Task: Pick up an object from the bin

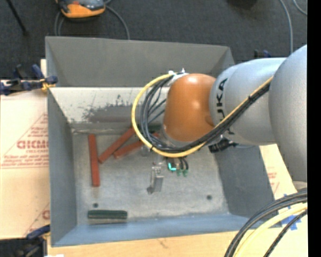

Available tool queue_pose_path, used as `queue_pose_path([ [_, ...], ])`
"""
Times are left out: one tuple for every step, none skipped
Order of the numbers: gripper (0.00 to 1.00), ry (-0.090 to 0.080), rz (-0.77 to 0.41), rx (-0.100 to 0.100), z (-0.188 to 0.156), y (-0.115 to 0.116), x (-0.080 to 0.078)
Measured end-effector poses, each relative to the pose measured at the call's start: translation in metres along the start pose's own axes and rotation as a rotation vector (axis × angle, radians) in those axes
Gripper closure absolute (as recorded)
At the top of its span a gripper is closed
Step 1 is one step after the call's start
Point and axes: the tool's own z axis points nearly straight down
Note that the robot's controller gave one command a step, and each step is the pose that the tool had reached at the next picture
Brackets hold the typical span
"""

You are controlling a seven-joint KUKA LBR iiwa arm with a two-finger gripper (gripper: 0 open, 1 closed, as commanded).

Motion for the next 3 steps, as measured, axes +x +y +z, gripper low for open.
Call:
queue_pose_path([
  [0.0,-0.007,0.002,-0.001,-0.004,0.0,-0.002],
  [0.0,-0.013,-0.051,0.002,0.01,0.009,-0.006],
  [0.0,-0.003,-0.111,0.001,0.019,0.034,-0.026],
])
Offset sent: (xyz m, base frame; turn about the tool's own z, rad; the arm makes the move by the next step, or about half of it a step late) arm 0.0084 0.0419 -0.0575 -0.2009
